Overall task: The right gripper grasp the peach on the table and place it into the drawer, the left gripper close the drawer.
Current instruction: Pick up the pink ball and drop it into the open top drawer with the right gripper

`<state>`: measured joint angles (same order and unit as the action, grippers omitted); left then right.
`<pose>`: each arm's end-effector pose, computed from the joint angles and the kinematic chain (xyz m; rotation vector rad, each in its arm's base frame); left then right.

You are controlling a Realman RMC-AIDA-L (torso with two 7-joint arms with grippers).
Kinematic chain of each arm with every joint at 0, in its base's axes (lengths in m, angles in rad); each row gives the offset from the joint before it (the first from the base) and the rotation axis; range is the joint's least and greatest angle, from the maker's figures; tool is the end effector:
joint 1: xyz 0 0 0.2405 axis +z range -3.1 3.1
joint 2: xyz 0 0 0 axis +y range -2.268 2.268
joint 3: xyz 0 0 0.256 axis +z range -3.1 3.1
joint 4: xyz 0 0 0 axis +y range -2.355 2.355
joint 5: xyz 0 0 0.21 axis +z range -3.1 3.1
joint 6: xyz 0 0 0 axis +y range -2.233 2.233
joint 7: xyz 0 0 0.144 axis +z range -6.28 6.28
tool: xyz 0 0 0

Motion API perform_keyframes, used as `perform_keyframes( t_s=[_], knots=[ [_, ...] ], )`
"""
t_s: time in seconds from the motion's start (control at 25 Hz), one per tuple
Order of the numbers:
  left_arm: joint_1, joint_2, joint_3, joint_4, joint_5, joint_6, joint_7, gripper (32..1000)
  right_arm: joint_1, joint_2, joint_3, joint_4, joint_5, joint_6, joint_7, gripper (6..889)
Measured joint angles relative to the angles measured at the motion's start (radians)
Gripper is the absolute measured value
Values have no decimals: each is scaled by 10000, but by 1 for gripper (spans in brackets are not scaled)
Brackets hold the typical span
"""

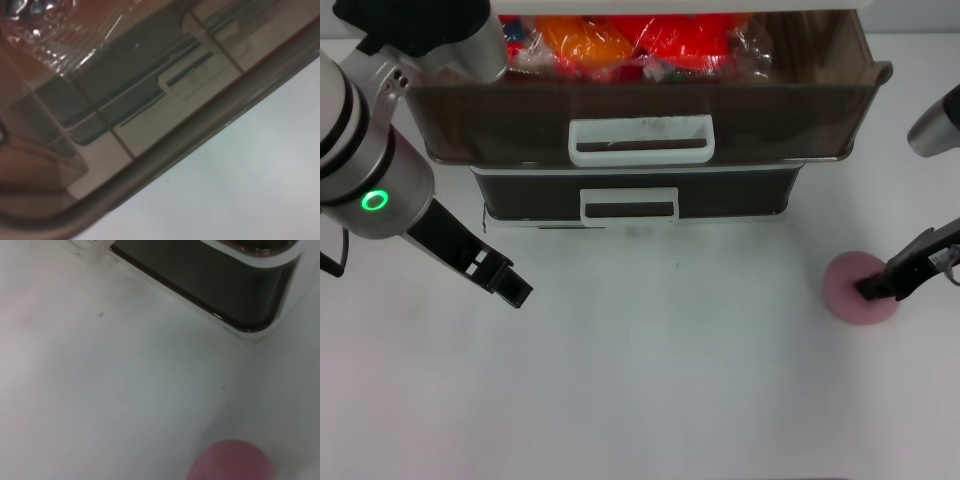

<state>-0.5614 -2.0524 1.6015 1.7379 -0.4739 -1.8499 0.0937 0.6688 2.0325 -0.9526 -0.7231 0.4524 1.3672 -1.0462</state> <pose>-0.1357 0.3055 0.0177 -2.3869 -1.0923 0.6444 0.3059 0.3528 -0.0030 -2.6182 1.1395 -0.4963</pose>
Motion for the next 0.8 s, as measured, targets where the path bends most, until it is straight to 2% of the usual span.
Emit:
perform_keyframes(
  t_s=[0.24,0.44,0.56,0.8],
  knots=[
    [21,13,0,-39,0,0,10,799,-79,0,47,-420,-1,257,56,81],
    [41,14,1,-53,-1,-1,58,799,-689,6,388,-2746,103,1541,299,81],
    [50,11,0,-56,0,-1,78,799,-959,17,804,-4321,119,2282,465,81],
    [123,25,-1,-58,-1,38,90,799,-1087,90,2195,-7357,434,3833,504,81]
  ],
)
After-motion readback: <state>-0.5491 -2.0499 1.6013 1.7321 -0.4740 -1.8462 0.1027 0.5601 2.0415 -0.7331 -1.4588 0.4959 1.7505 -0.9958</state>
